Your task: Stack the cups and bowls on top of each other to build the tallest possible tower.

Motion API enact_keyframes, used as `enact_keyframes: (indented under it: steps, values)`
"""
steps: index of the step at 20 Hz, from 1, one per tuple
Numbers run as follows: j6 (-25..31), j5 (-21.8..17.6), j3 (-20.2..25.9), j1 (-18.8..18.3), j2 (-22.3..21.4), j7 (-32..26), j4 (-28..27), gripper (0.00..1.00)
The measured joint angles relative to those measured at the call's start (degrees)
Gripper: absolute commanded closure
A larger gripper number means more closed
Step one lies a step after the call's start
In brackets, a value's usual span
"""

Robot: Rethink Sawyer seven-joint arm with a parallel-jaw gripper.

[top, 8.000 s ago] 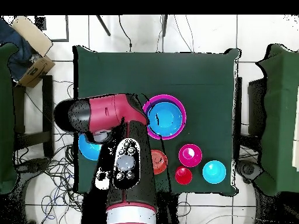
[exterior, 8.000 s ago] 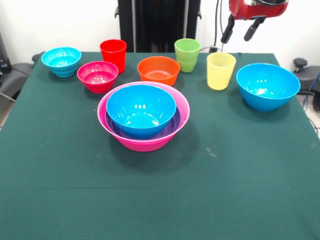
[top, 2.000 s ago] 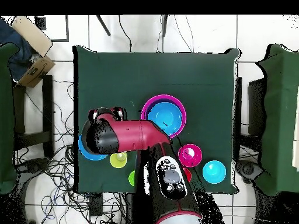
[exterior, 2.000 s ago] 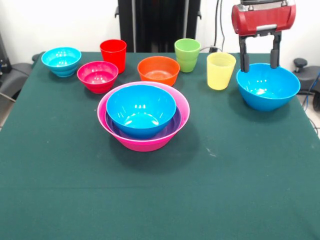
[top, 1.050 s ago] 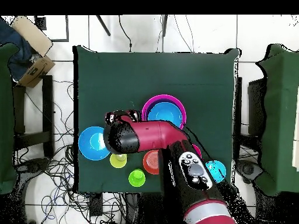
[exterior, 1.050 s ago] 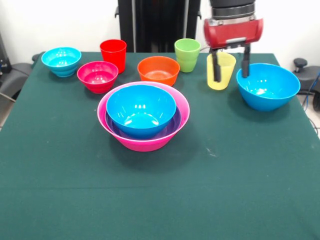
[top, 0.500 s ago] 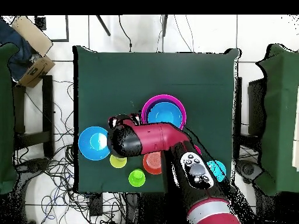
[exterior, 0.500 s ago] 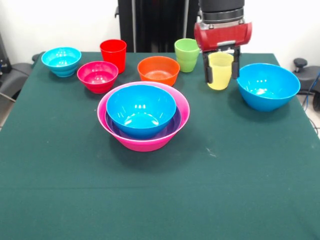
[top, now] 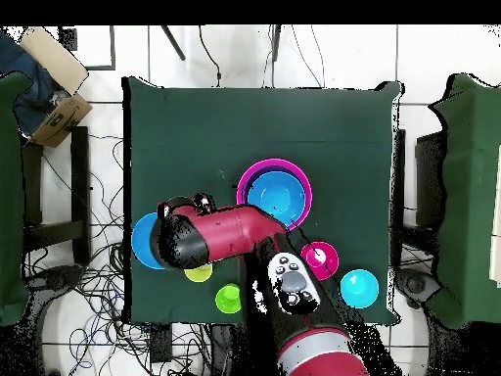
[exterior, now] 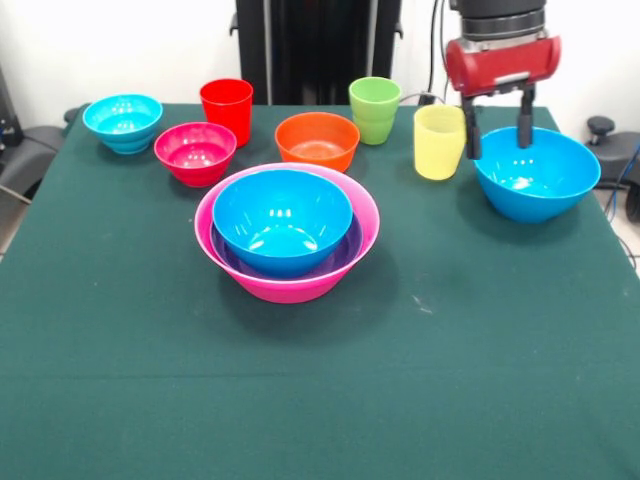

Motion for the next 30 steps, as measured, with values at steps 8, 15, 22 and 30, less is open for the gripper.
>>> enact_keyframes:
  steps: [8, 15, 22, 30]
  values:
    - [-0.42, 0.01, -0.33, 2.67, 0.08, 0.0, -0.01, 0.0]
    - [-4.49, -0.93, -0.59, 2.28, 0.59, 0.0, 0.02, 0.0]
    - [-13.85, -4.48, -0.58, 0.72, 2.17, 0.0, 0.17, 0.0]
    - [-17.55, -7.04, -0.59, -0.96, 3.0, 0.0, 1.13, 0.0]
